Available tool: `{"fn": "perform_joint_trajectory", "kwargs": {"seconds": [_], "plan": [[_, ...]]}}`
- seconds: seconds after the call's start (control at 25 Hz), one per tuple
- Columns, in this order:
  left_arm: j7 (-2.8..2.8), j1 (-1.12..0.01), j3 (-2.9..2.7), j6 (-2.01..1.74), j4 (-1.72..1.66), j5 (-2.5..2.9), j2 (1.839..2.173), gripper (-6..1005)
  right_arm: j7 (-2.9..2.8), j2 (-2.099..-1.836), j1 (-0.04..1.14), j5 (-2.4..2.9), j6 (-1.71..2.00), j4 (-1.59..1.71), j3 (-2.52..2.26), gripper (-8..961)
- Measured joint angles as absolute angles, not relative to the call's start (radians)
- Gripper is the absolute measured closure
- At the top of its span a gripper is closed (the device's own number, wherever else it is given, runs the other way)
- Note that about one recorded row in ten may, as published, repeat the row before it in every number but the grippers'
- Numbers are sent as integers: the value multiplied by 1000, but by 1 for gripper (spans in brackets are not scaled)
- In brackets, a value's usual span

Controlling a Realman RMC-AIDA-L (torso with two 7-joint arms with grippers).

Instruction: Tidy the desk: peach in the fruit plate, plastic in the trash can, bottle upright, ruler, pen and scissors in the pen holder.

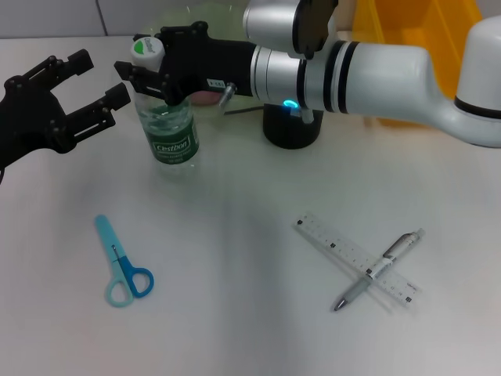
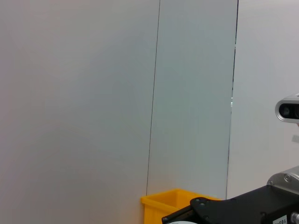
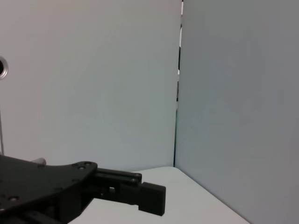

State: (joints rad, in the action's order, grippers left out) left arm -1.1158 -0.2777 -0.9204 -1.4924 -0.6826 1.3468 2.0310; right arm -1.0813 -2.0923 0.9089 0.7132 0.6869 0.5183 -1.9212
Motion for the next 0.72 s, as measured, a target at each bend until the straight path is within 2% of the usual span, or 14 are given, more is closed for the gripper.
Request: {"fn": "perform_joint_trajectory", "kwargs": {"seconds": [0.72], "plan": [[-1114, -278, -920, -1493, -686, 1347, 2032, 208, -1081, -2092, 884, 713, 685, 517, -1948, 513]]}}
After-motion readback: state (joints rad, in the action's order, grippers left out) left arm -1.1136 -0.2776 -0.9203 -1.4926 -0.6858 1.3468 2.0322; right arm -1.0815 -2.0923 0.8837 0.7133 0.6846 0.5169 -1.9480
